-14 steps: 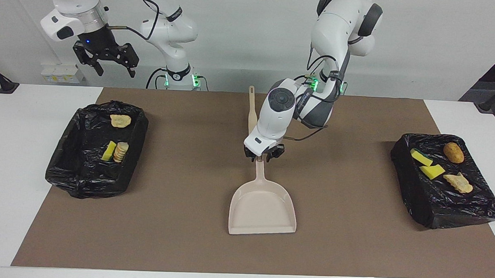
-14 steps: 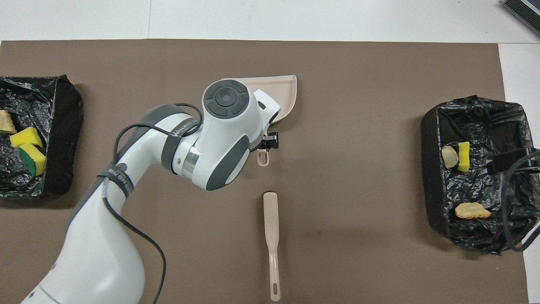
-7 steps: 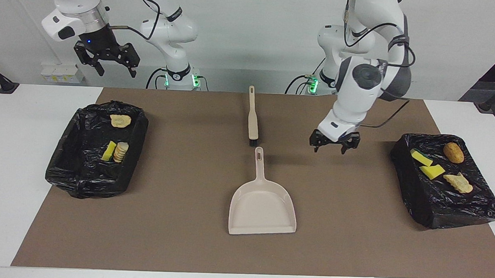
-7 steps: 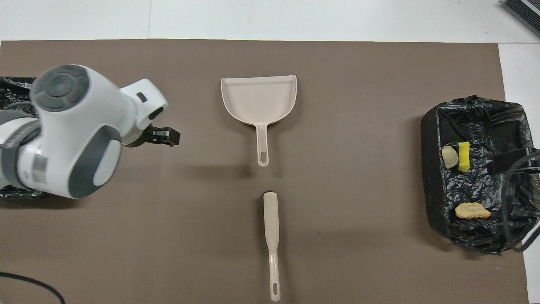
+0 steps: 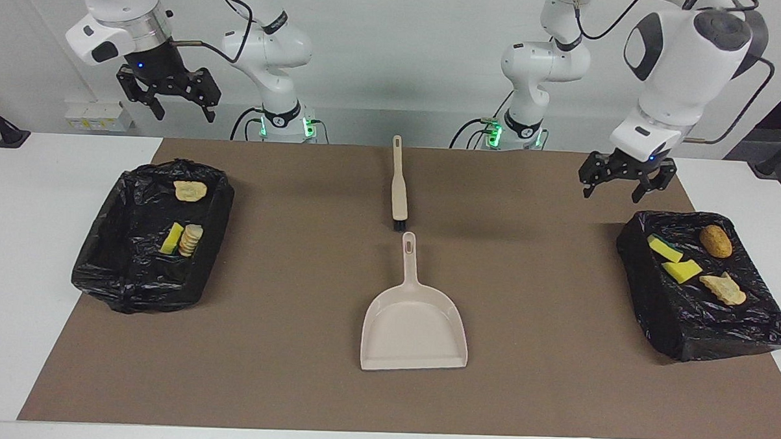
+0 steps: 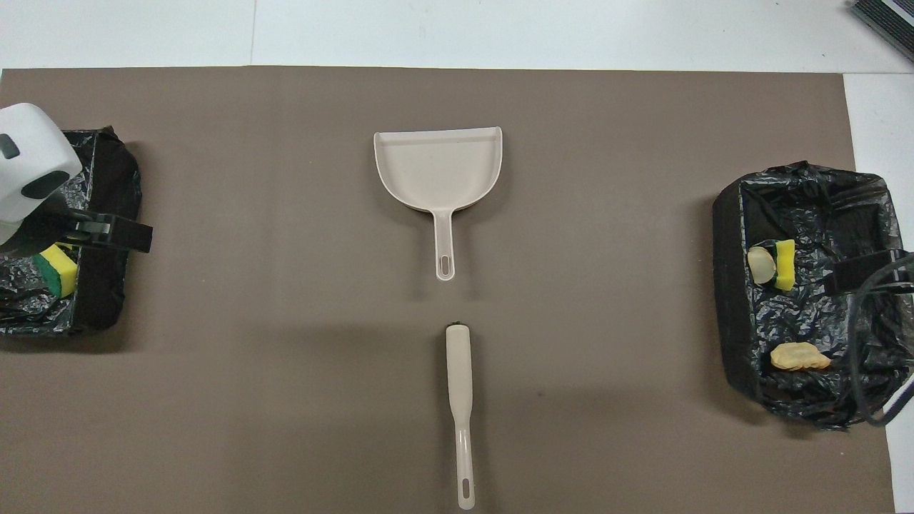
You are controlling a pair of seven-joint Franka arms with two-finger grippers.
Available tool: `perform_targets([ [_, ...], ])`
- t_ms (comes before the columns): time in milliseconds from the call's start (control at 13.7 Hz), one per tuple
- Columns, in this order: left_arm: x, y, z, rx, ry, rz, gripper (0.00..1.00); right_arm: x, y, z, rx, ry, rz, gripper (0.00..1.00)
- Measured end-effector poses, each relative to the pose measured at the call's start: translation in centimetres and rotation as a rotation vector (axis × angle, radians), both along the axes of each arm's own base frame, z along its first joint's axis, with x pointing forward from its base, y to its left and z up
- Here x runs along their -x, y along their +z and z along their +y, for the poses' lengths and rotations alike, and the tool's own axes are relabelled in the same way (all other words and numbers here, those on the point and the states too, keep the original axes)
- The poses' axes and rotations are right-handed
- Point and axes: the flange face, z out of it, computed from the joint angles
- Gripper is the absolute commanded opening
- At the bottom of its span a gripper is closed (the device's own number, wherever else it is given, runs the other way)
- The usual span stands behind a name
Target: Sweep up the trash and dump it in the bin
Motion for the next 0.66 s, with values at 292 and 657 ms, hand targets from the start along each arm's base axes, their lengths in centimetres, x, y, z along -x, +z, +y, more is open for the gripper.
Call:
perform_targets([
  [292, 0.3, 3.1, 0.1, 0.02, 0.009, 0.056, 1.0, 0.0, 0.0, 0.1, 0.0, 0.002, 0.0, 1.0],
  [657, -1.3, 4.1, 0.7, 0.026, 0.02, 0.056, 1.0, 0.0, 0.0, 0.1, 0.0, 0.002, 0.0, 1.0],
])
